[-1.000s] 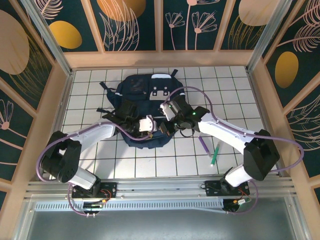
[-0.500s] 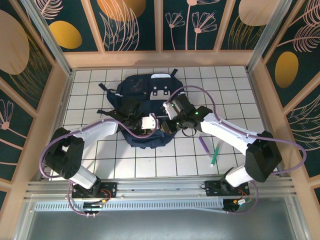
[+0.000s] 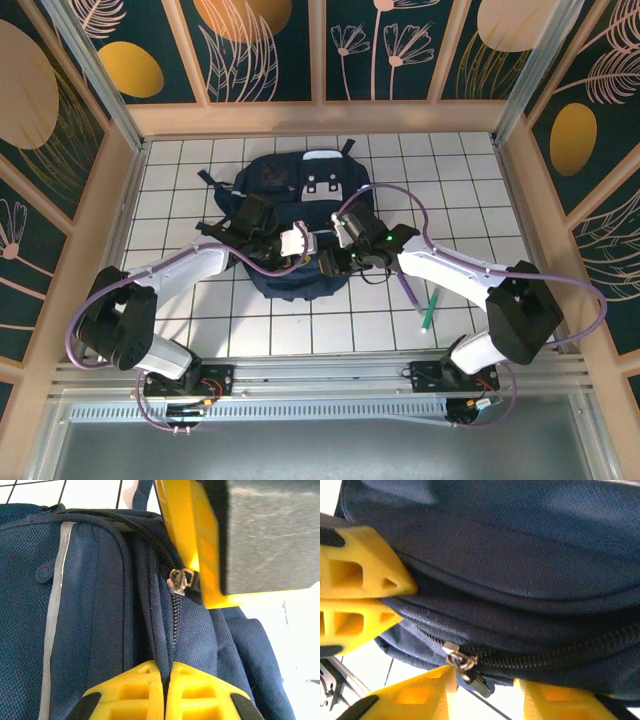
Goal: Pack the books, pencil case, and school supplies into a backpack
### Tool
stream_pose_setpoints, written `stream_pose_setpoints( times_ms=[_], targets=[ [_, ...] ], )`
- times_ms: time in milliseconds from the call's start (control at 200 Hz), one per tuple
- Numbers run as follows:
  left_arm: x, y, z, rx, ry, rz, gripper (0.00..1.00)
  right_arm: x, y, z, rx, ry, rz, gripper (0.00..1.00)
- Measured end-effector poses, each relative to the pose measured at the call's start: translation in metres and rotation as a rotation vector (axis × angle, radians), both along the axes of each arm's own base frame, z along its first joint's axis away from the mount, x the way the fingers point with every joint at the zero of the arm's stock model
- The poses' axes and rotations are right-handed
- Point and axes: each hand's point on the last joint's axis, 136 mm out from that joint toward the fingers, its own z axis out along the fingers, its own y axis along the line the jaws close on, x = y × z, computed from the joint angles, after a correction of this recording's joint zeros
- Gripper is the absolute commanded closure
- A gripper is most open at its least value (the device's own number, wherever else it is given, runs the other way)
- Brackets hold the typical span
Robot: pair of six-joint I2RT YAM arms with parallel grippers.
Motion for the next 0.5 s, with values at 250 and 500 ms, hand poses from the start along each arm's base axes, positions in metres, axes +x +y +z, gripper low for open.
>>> stream_pose_setpoints(
  times_ms=[250,500],
  targets=[
    [0.000,0.000,0.000,-0.009,0.025,0.021,1.00,0.000,0.005,-0.005,-0.002,0.021,-0.032,0.75],
    [0.000,0.000,-0.002,-0.013,0.031,0.029,1.00,0.000,0.011,-0.005,0.022,0.035,-0.044,0.79]
  ],
)
